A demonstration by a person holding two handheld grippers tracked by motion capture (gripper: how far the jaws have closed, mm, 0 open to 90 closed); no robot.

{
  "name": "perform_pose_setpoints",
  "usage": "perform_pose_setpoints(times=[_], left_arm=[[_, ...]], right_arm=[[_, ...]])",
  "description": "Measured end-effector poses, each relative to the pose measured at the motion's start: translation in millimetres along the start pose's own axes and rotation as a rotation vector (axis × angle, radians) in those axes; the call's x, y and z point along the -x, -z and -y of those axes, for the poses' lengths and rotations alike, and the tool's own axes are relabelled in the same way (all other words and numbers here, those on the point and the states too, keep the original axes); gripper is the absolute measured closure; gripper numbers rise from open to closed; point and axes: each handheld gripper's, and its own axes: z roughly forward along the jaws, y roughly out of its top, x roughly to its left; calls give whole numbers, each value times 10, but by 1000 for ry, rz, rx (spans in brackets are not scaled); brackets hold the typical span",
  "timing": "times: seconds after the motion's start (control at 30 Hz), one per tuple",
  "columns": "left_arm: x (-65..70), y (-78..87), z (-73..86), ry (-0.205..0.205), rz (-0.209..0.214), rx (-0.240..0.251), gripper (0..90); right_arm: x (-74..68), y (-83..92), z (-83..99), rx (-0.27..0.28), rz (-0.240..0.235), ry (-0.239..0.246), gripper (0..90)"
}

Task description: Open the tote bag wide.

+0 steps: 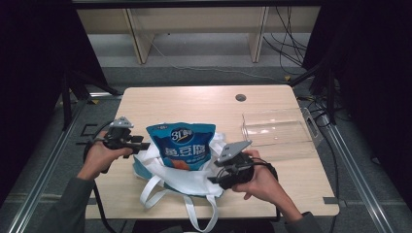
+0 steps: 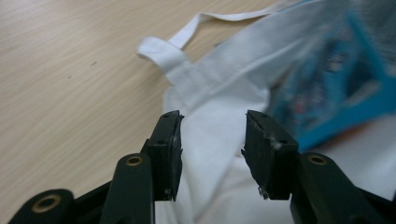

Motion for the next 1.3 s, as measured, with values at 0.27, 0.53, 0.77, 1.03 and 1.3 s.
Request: perform_pose_setpoints(times=[0.27, 0.53, 0.77, 1.03, 1.3], left_arm=[[250, -87, 231, -78, 85, -42, 766], [349, -401, 376, -187, 126, -201, 893], [327, -534, 461, -186, 135, -236, 894], [379, -692, 497, -203, 115, -282, 895], [373, -715, 504, -168, 118, -259, 894]], right_arm=[[335, -229, -22, -51, 187, -35, 611], [719, -573, -10, -35, 291, -87, 886], [893, -815, 187, -38, 265, -245, 884], [880, -977, 254, -69, 261, -262, 884], [913, -980, 258, -45, 258, -286, 872]])
